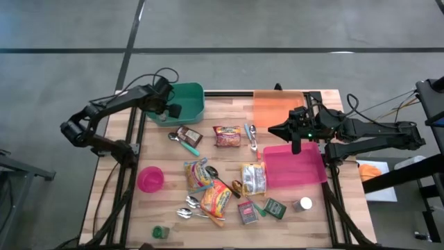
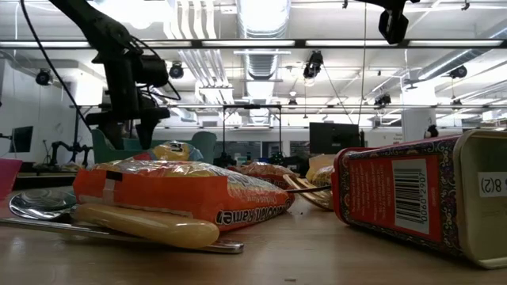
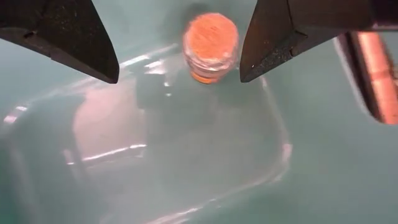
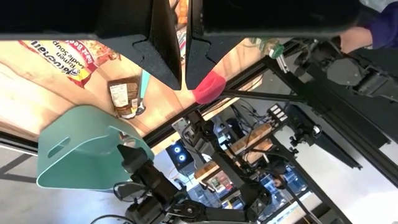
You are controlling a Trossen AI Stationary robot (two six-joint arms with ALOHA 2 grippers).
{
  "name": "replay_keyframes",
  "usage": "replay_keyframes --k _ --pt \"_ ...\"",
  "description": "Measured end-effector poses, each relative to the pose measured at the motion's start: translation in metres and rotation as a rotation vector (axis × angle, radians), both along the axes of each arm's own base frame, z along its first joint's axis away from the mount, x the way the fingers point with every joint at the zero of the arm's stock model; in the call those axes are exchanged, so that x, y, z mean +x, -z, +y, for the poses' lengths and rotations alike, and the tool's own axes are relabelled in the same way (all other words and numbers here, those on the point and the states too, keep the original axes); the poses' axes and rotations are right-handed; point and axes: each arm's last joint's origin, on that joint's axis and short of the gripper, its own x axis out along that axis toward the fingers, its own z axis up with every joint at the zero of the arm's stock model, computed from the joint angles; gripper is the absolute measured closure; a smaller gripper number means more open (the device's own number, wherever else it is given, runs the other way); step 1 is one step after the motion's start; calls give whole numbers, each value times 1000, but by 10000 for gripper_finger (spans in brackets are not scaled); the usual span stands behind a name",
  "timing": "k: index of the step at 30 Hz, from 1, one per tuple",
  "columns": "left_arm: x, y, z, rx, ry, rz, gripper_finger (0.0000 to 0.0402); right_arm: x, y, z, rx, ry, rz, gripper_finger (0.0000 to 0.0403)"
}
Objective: Pick & Place Food Item
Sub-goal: Put the red noodle pack into the pink bin
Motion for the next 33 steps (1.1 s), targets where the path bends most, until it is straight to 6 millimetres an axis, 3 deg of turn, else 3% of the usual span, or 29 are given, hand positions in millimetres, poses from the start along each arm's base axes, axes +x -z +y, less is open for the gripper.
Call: replay_keyframes --k 12,17,23,33 --pt "3 -32 -27 57 116 -159 64 0 0 0 10 2 -3 382" --pt "12 -44 -49 91 212 -207 64 0 0 0 6 6 -3 382" --pt "26 -53 -80 91 328 -265 64 1 0 -4 13 141 -13 382" --pt "47 -58 -126 74 533 -333 64 11 2 -5 145 187 -37 382"
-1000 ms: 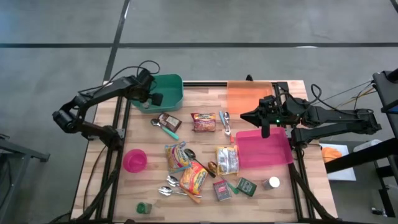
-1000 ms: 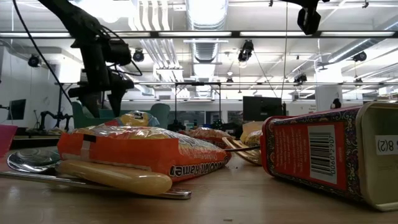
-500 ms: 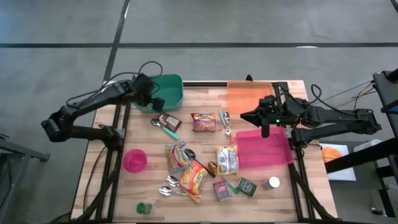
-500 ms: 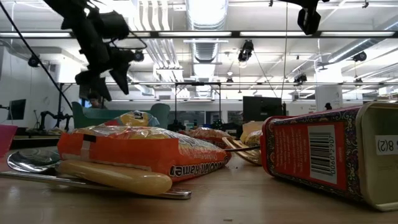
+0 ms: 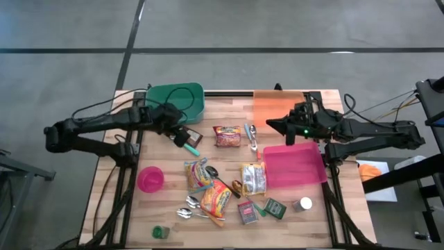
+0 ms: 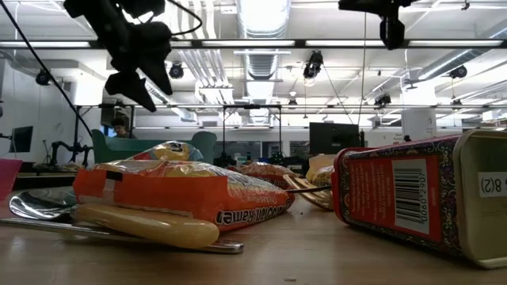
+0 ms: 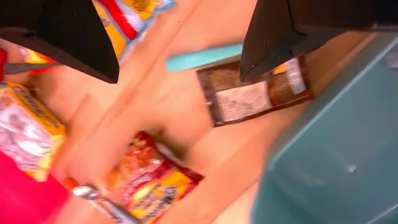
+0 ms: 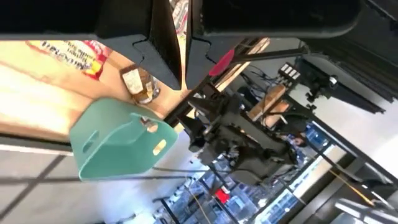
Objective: Pick & Place Food Item
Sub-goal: Put the red noodle pack into the pink bin
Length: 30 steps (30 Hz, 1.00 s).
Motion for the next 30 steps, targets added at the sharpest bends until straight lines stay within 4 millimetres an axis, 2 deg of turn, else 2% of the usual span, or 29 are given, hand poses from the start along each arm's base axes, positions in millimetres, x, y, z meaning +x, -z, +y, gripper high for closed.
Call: replay_keyframes --k 4,7,10,15,19,24,27,30 --pt "5 -2 -8 7 37 -32 64 12 2 0 38 4 -30 382" --pt "6 -2 -11 10 50 -42 64 19 1 0 2 -1 -56 382" --pt "7 -3 -12 10 54 -44 64 26 3 -2 -48 6 -45 382" --pt "7 -3 -12 9 55 -44 64 35 13 -5 10 34 -2 372" --pt "7 -3 -12 6 57 -45 64 45 22 -4 -9 -17 50 321" --pt "8 -5 -15 -72 129 -73 64 55 33 -5 -24 -18 108 221" --pt "12 -14 -20 -106 186 -118 64 60 29 -9 -18 -6 126 178" --pt "16 -26 -28 -96 233 -162 64 66 18 -15 -23 16 169 157"
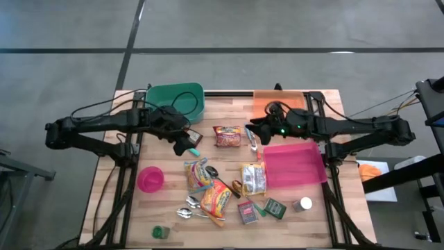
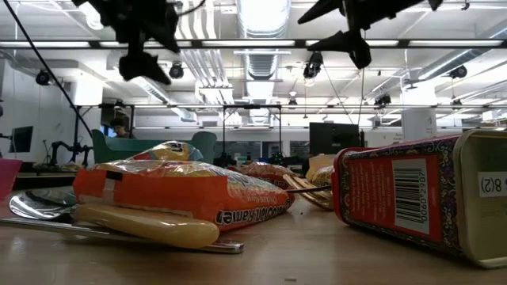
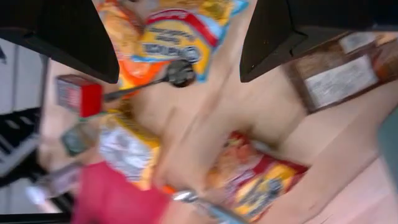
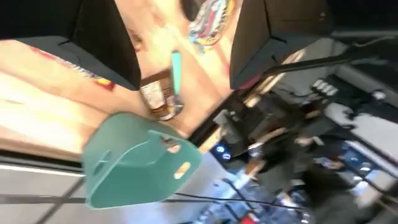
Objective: Pick & Place Food Item
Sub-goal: Put the red noodle pack into the pink bin
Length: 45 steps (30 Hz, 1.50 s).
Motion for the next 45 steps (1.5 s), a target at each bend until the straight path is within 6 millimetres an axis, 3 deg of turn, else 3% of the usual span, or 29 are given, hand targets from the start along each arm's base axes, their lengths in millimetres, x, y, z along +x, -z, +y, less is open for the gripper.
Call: replay_keyframes --k 8,12,16,26,33,45 --pt "0 -28 -26 144 62 -94 65 24 -29 -4 -65 -34 336 152" --pt "-5 -30 -33 133 67 -93 65 37 -32 -10 -59 -22 469 152" --pt "-10 -33 -40 118 85 -107 65 54 -30 -14 -165 -90 548 152" --pt "-27 -39 -51 135 69 -109 65 95 14 -14 -414 -411 747 152" --pt "-37 -40 -51 150 55 -88 65 124 47 -15 -523 -587 759 152" --pt "-53 -16 -50 83 -6 -52 65 167 86 -17 -690 -772 781 152"
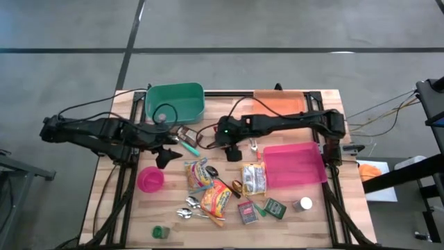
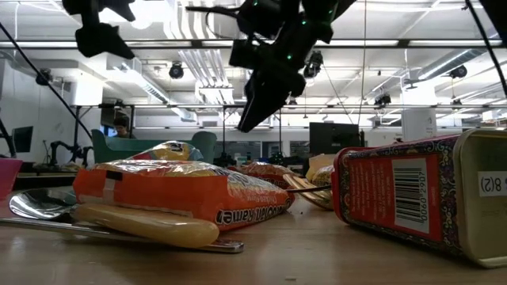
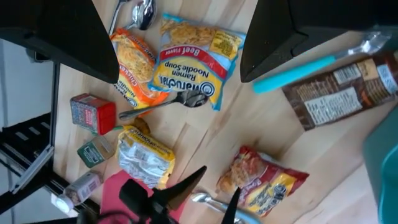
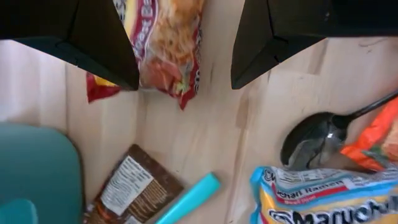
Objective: Pick & Place Food Item
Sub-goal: Put the red noodle pack into the pink bin
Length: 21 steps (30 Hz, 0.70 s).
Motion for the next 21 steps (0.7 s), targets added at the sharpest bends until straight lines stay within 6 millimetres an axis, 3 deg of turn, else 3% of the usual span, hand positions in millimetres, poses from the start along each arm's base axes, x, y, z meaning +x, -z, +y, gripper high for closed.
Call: replay_keyframes --k 9,21 --pt "-12 4 2 -46 -34 -61 65 24 31 -2 -49 -86 60 152" --pt "-14 3 2 -48 -40 -69 65 36 62 -6 -130 -132 145 152"
